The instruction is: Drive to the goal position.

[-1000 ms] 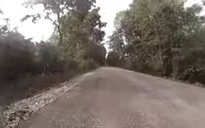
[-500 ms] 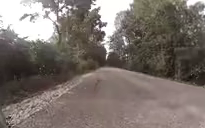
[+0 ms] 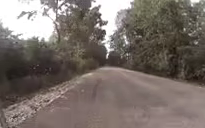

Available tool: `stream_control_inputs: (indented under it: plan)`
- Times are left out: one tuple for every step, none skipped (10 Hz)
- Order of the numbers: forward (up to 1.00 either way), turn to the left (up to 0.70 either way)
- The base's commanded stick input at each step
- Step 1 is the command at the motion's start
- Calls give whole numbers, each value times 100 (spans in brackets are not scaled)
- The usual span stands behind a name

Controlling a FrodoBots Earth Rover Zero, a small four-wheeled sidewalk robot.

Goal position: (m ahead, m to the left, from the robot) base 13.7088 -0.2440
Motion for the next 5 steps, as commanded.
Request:
stream_control_inputs:
  plan:
    - [70,-2]
    - [70,0]
    - [70,0]
    - [70,0]
    - [70,0]
